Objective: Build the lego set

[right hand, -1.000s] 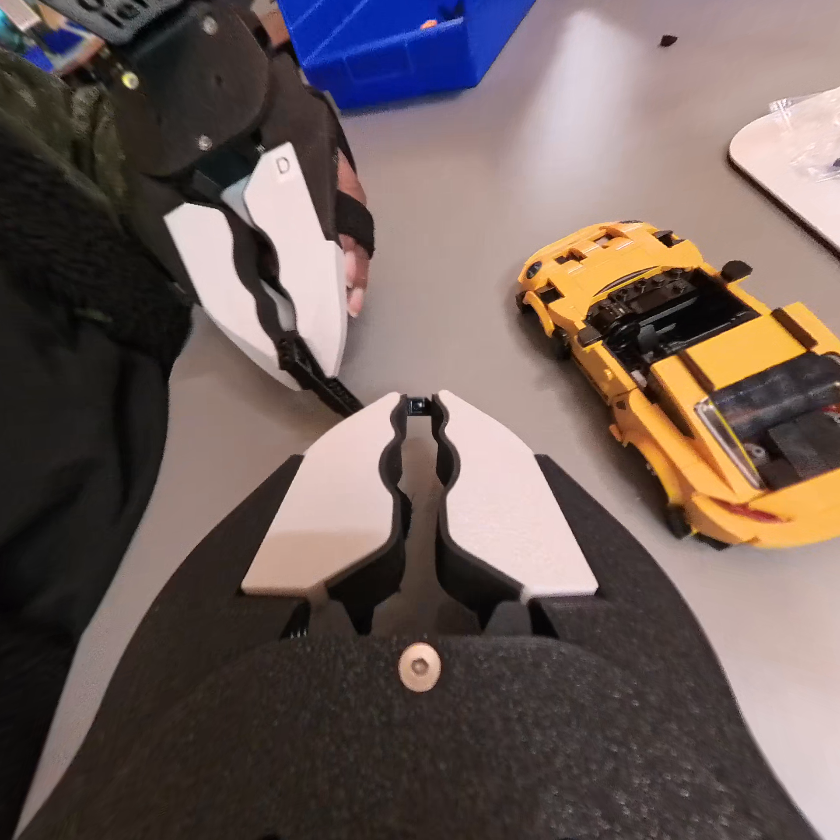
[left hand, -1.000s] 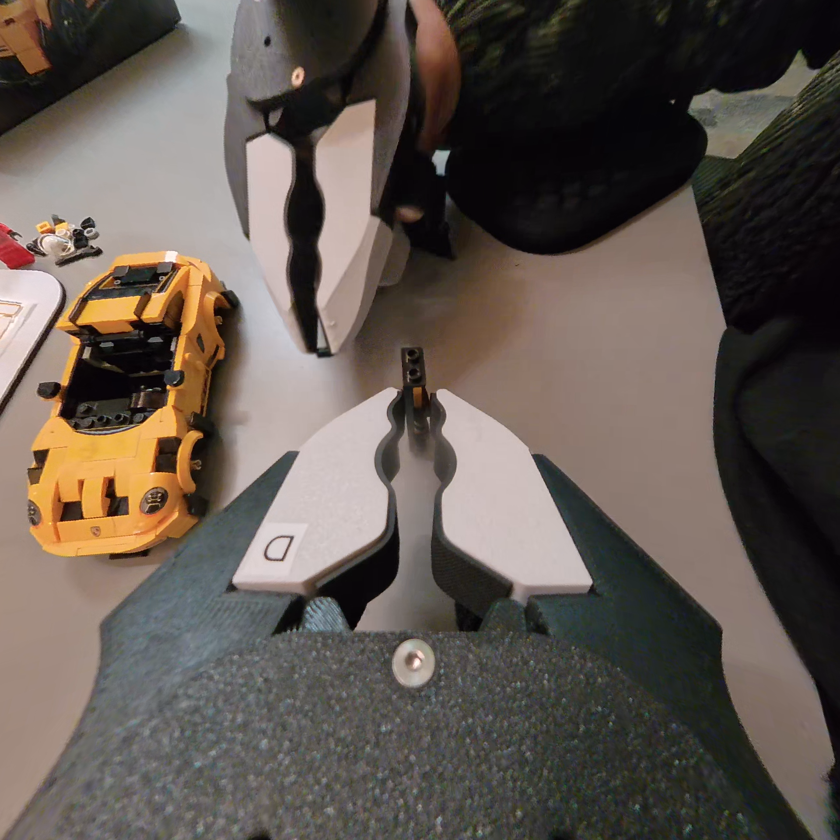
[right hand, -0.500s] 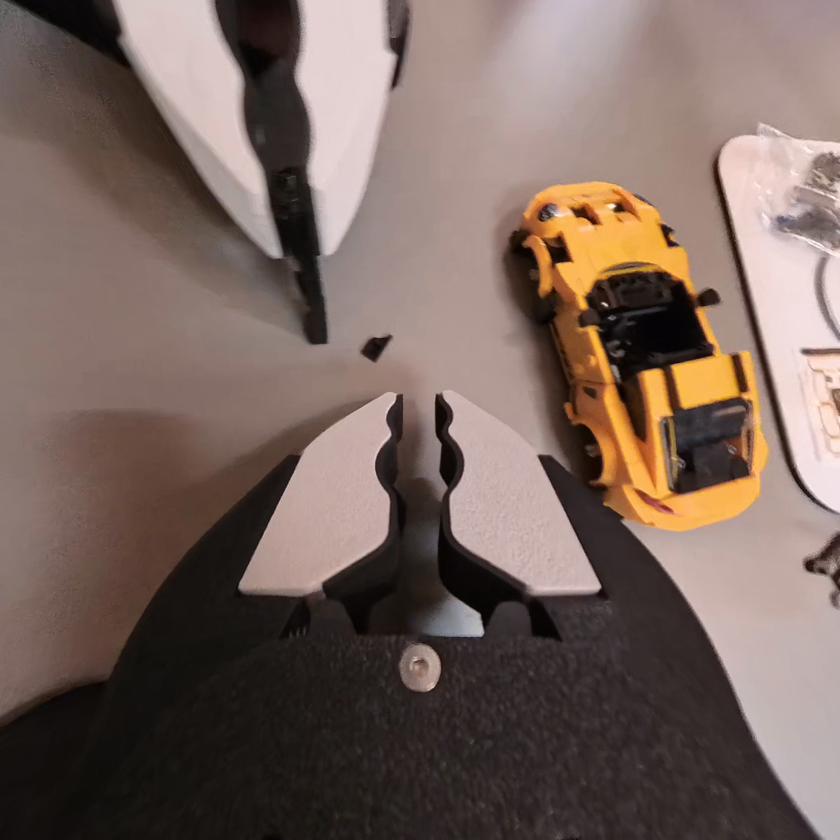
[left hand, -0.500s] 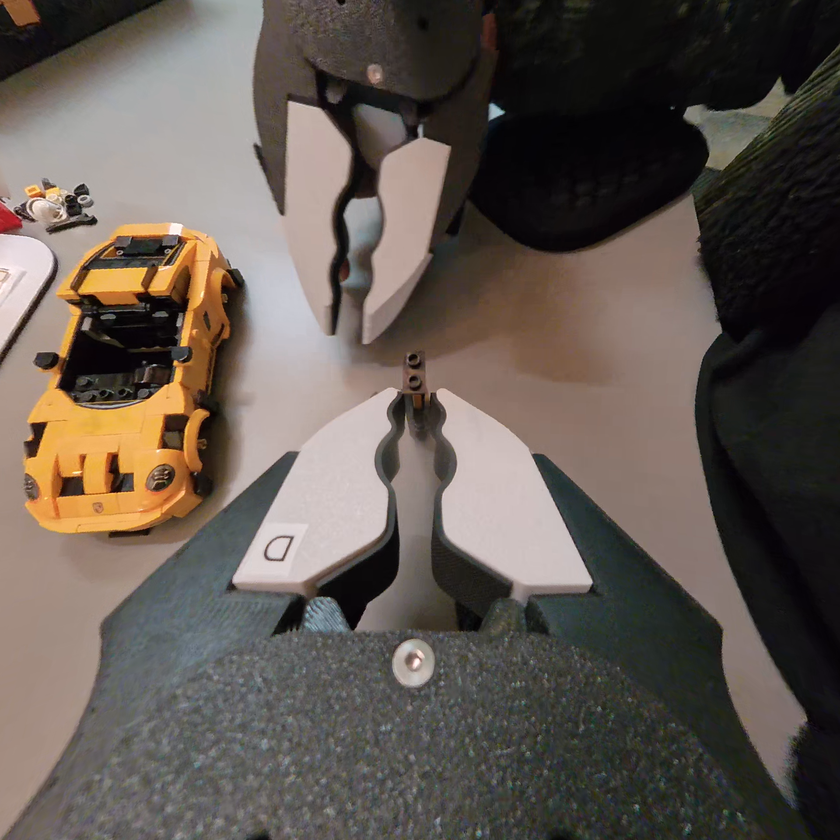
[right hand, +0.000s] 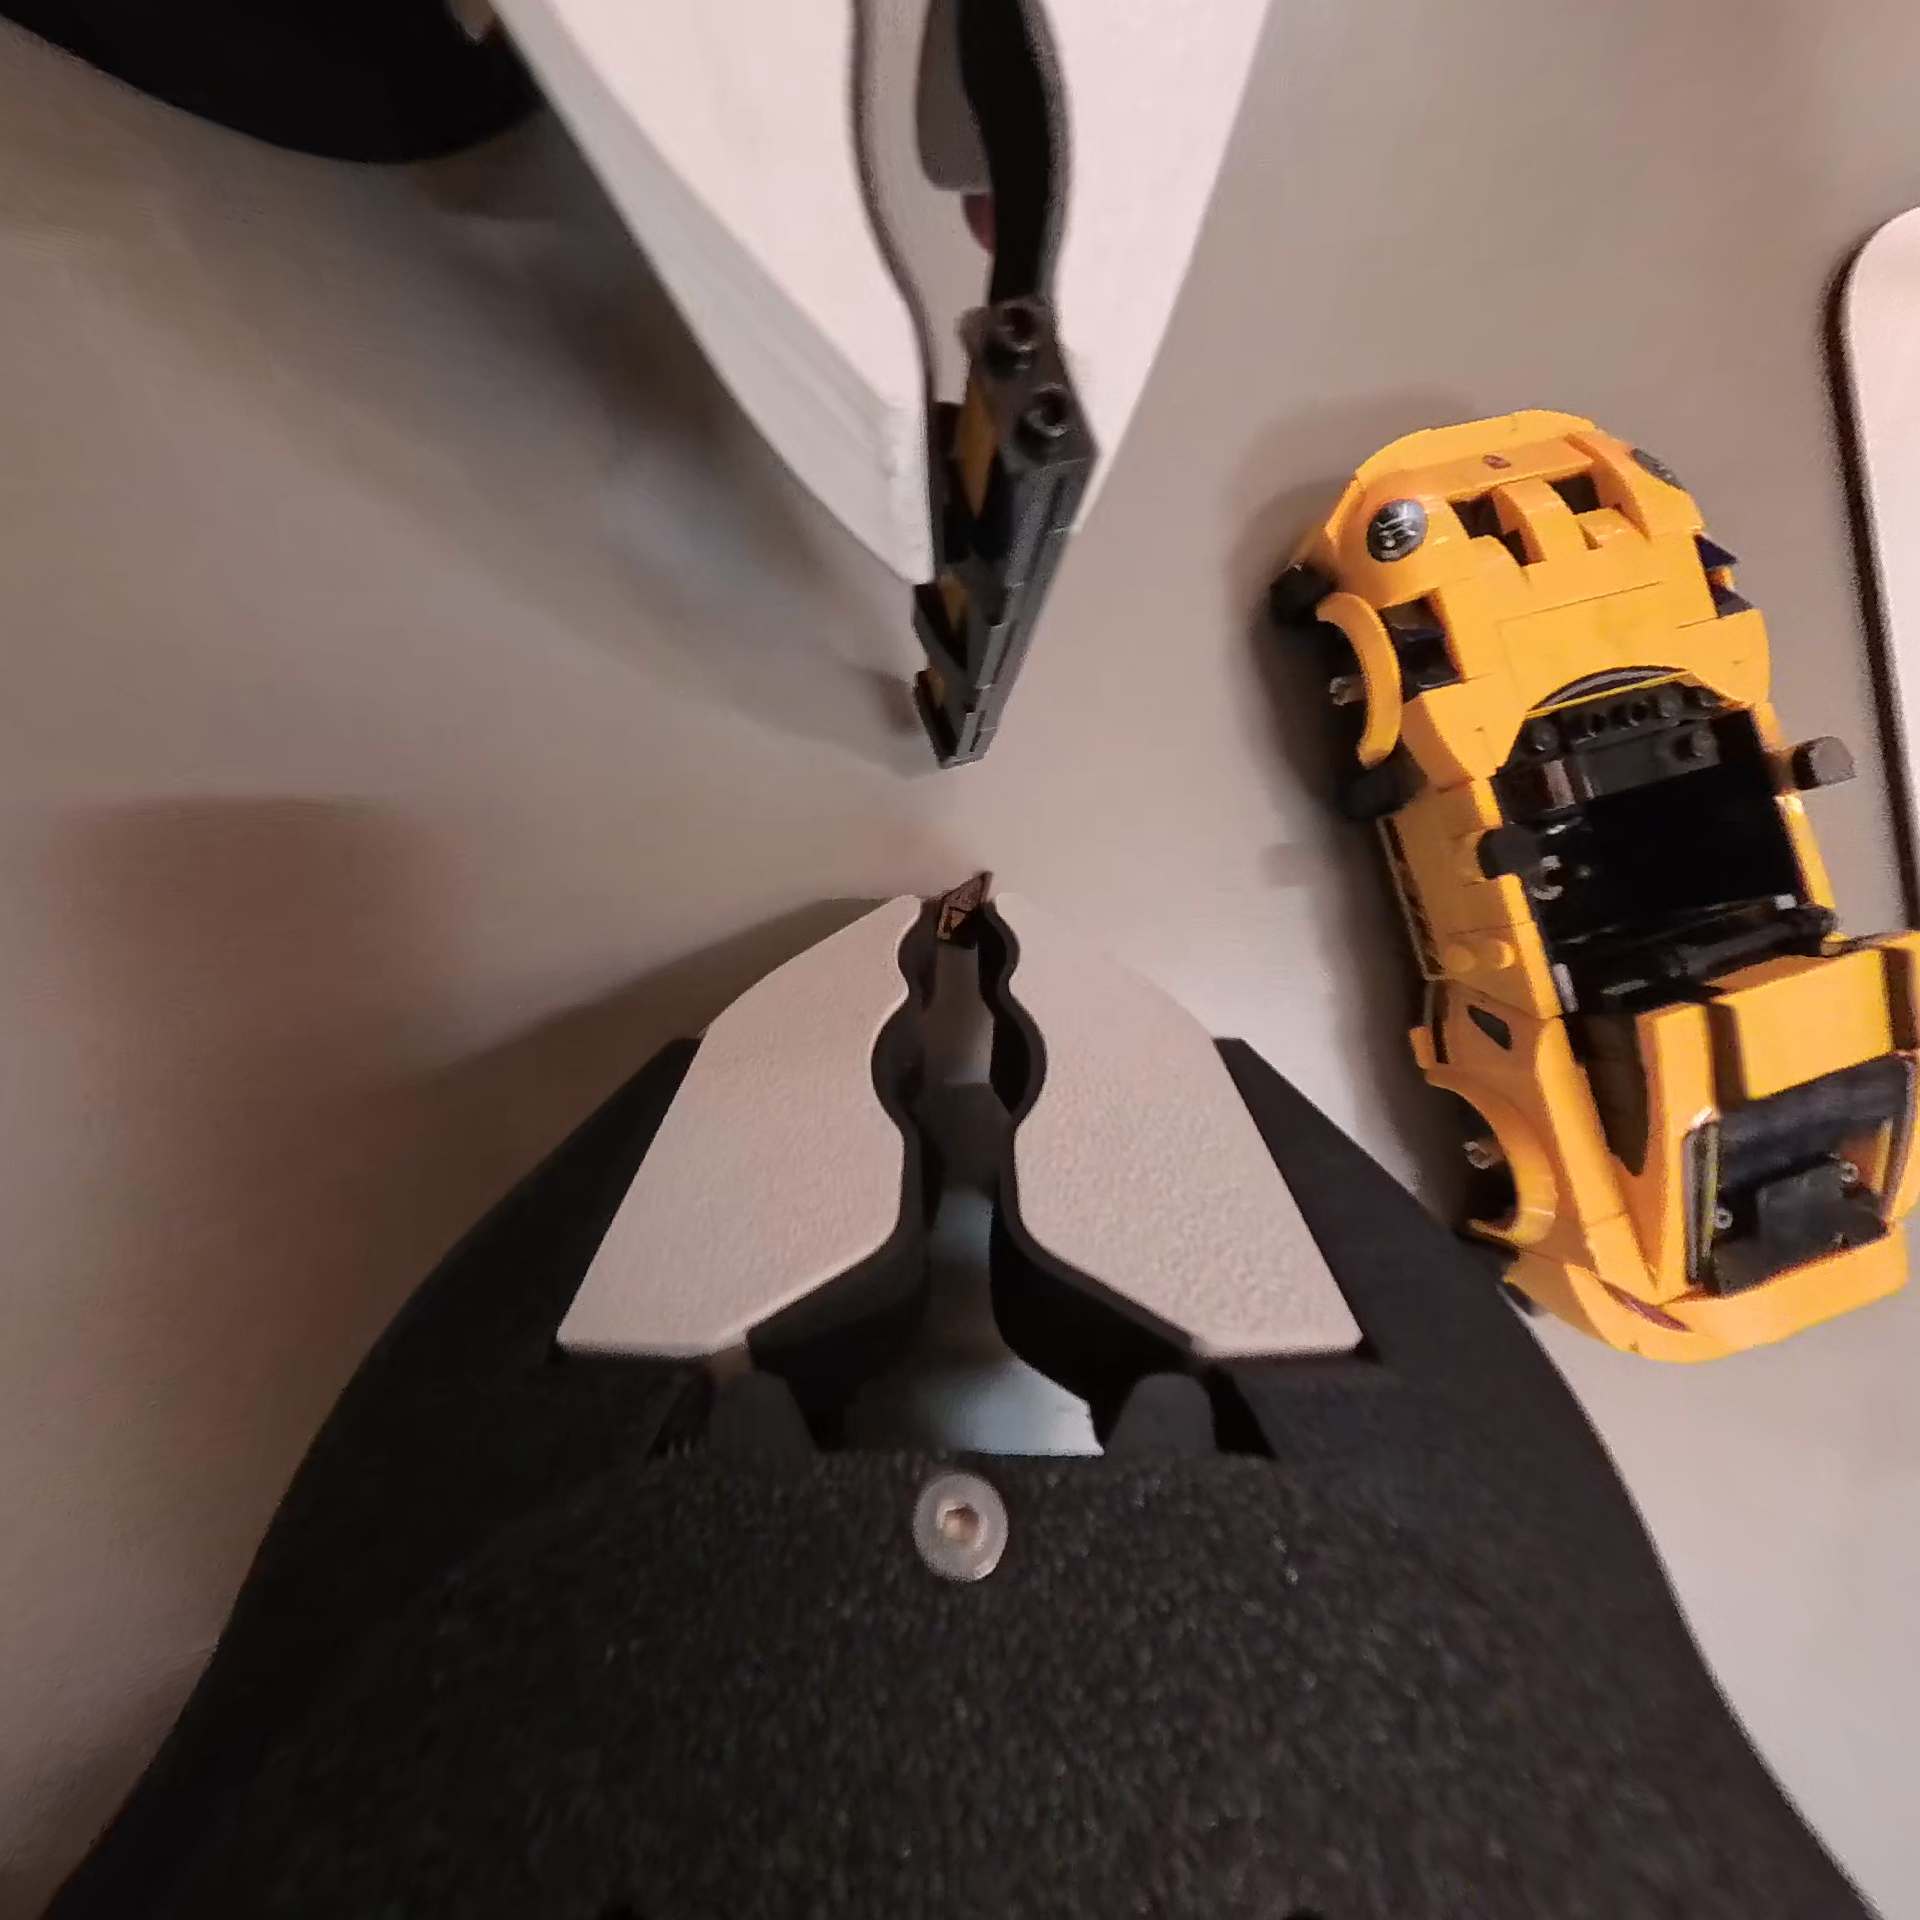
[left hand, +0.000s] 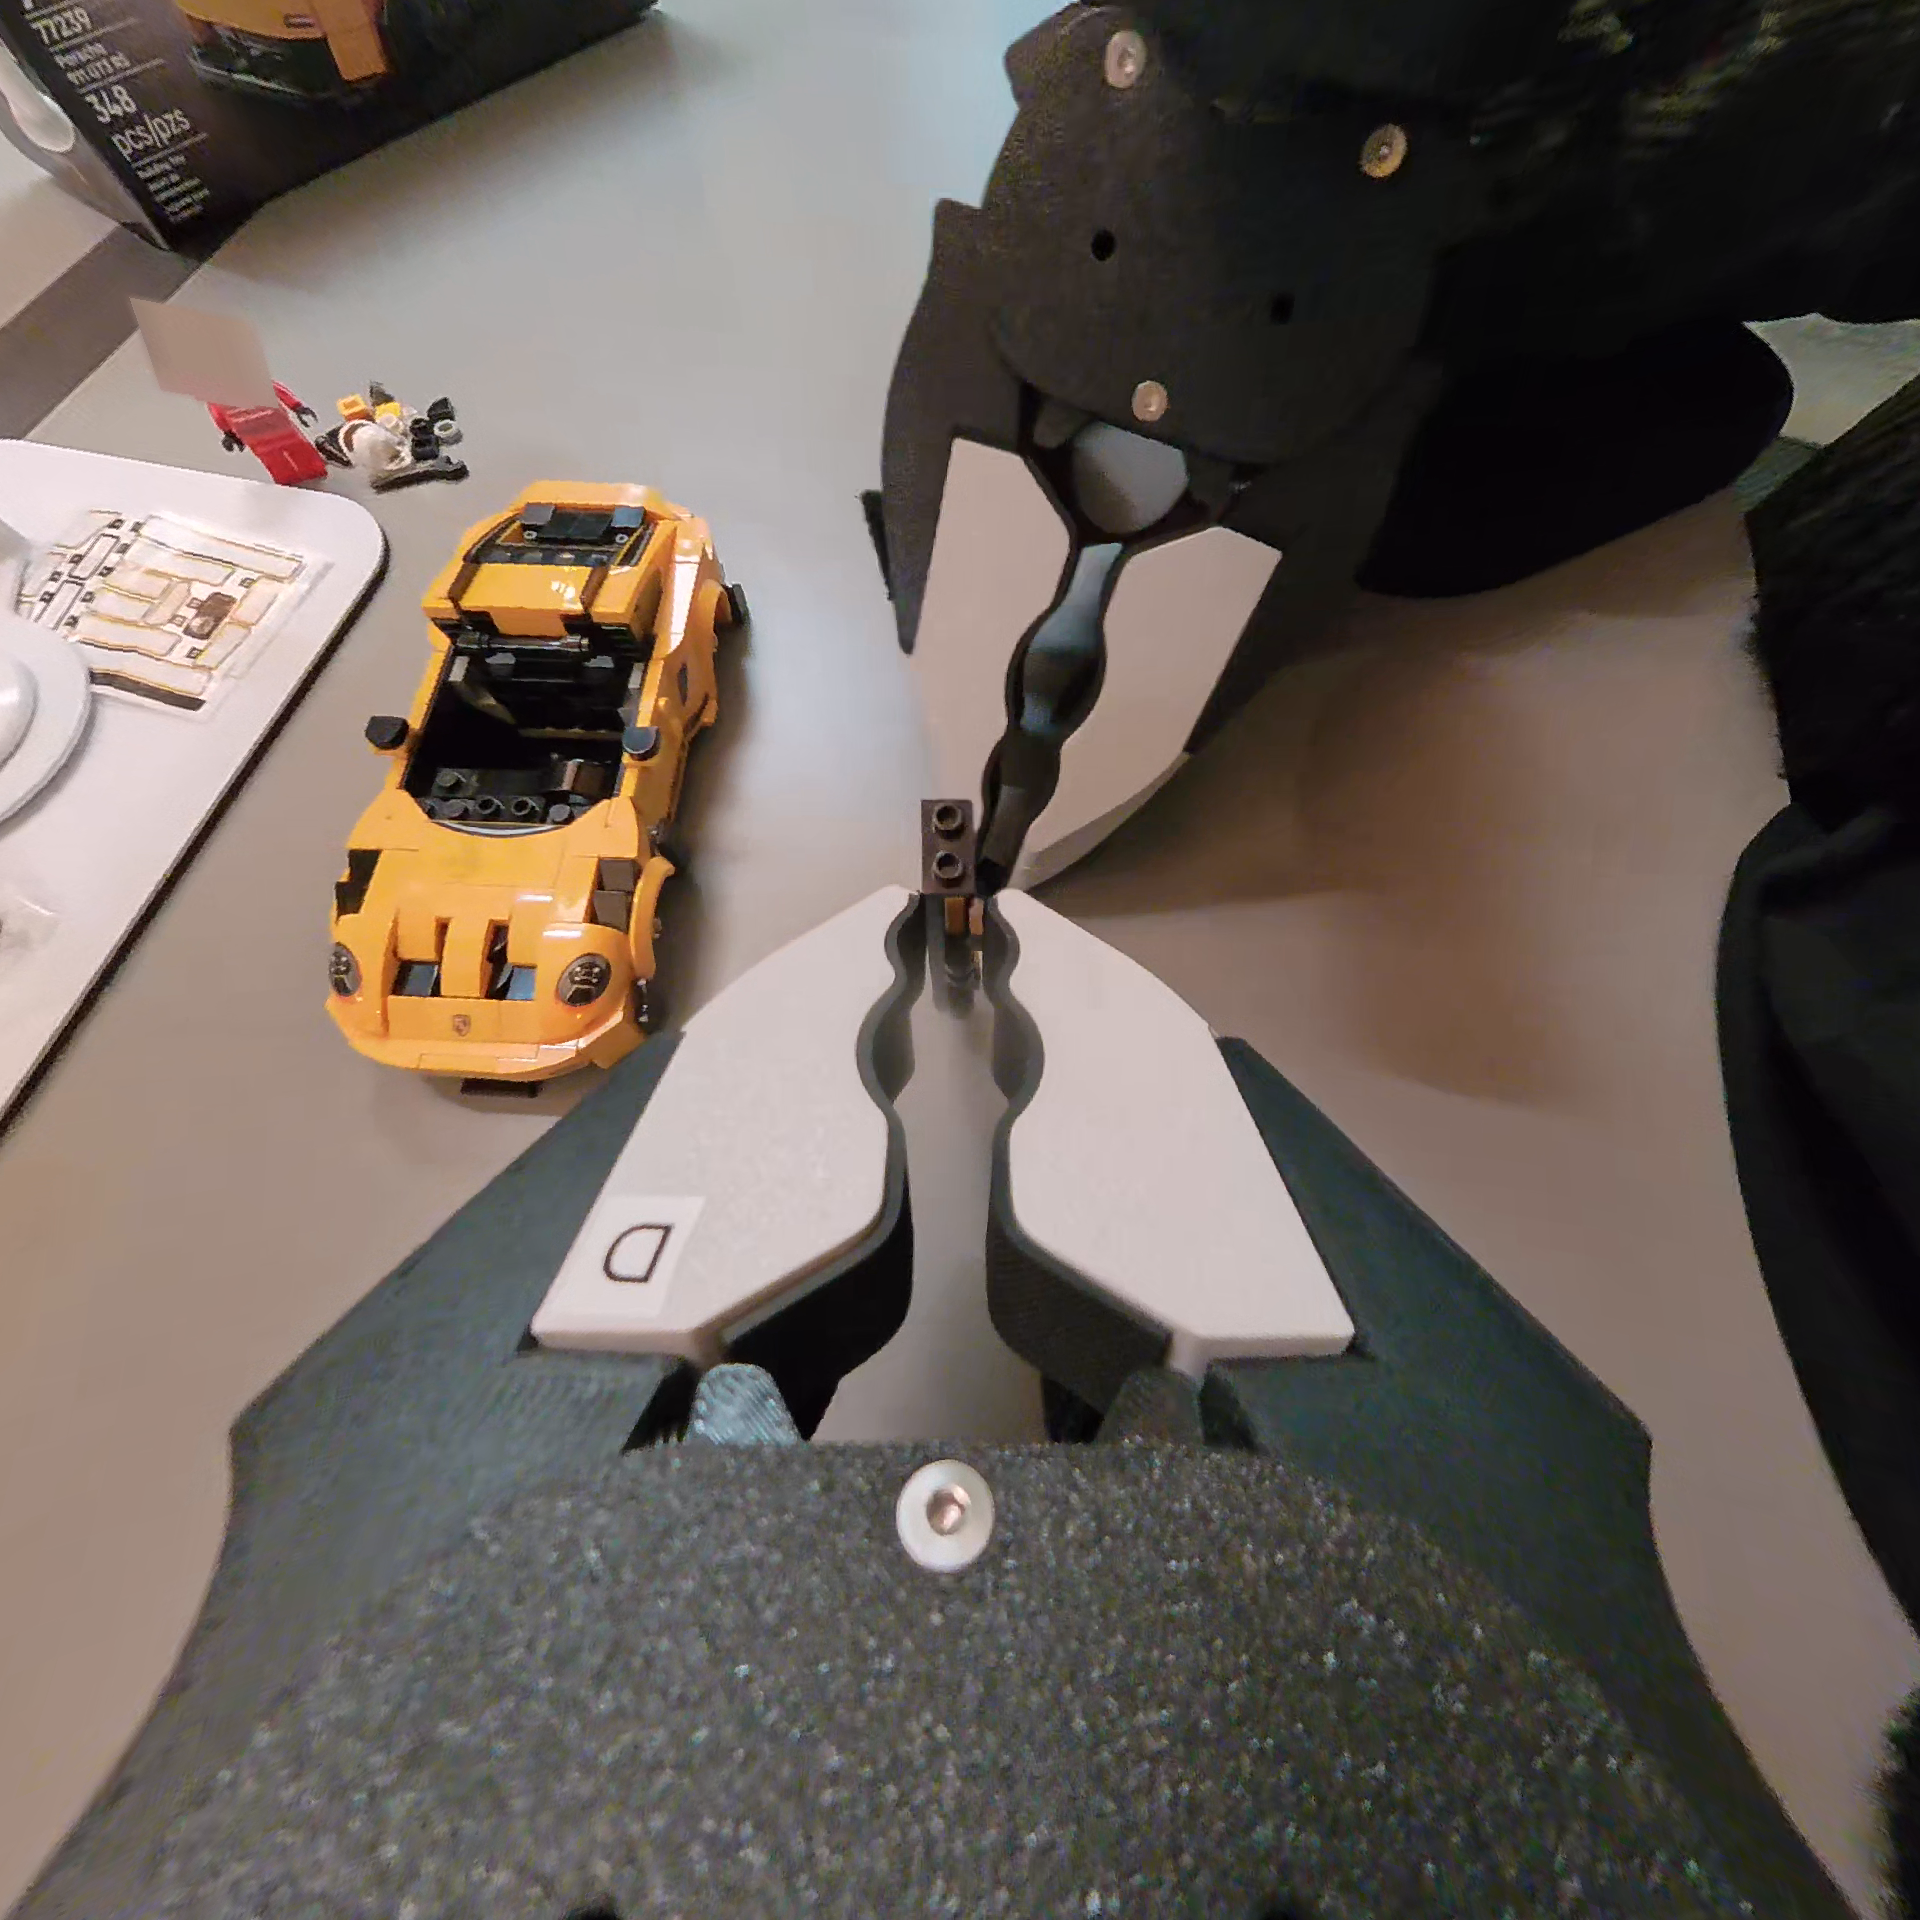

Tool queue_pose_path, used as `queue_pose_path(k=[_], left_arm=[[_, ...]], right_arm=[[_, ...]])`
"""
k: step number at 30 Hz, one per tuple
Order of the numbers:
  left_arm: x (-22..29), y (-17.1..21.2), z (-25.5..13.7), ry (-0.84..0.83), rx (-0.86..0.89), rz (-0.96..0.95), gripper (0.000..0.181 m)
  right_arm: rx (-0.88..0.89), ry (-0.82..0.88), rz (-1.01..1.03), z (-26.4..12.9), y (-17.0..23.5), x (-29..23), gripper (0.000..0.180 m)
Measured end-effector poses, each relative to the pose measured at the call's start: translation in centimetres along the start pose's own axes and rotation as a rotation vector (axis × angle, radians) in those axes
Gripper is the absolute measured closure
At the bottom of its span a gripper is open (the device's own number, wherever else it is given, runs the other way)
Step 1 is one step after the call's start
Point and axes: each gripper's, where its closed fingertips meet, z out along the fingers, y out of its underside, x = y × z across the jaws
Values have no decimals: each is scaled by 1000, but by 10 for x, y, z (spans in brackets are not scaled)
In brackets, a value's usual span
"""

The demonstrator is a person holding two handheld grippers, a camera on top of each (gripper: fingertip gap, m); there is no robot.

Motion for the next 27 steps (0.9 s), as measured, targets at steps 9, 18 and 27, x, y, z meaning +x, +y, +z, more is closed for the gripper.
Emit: queue_pose_path(k=[9,18,27], left_arm=[[0,1,0,1,-6,-1,171],[1,5,3,11,-23,-10,171],[4,7,6,19,-31,-5,171]], right_arm=[[234,-247,548,-20,-17,25,173],[106,-13,513,-22,22,58,168],[-5,187,422,-13,27,66,165]])
